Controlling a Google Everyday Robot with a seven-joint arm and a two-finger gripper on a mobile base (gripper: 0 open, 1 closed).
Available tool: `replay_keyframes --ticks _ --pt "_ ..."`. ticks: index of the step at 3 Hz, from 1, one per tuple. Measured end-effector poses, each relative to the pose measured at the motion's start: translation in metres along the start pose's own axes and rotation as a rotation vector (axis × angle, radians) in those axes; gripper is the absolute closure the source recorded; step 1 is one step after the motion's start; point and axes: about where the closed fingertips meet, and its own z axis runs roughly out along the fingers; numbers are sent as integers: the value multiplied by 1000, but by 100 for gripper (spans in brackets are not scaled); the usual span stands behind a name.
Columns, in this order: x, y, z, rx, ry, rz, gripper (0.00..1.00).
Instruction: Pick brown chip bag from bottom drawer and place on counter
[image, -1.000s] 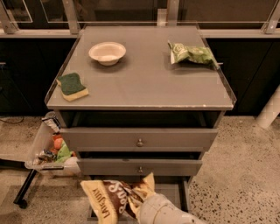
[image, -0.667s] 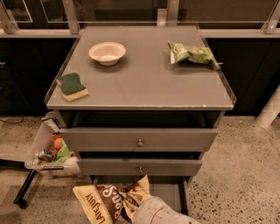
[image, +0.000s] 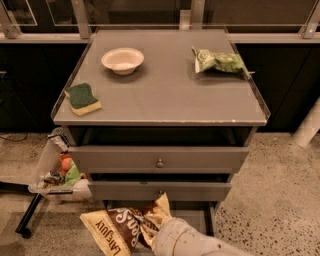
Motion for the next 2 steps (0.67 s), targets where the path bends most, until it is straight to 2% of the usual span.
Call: replay_keyframes --ticks 1,2 --pt "-64 -32 -17 9 -102 -234 100" --pt "-130 -78 -61 84 -179 -447 100"
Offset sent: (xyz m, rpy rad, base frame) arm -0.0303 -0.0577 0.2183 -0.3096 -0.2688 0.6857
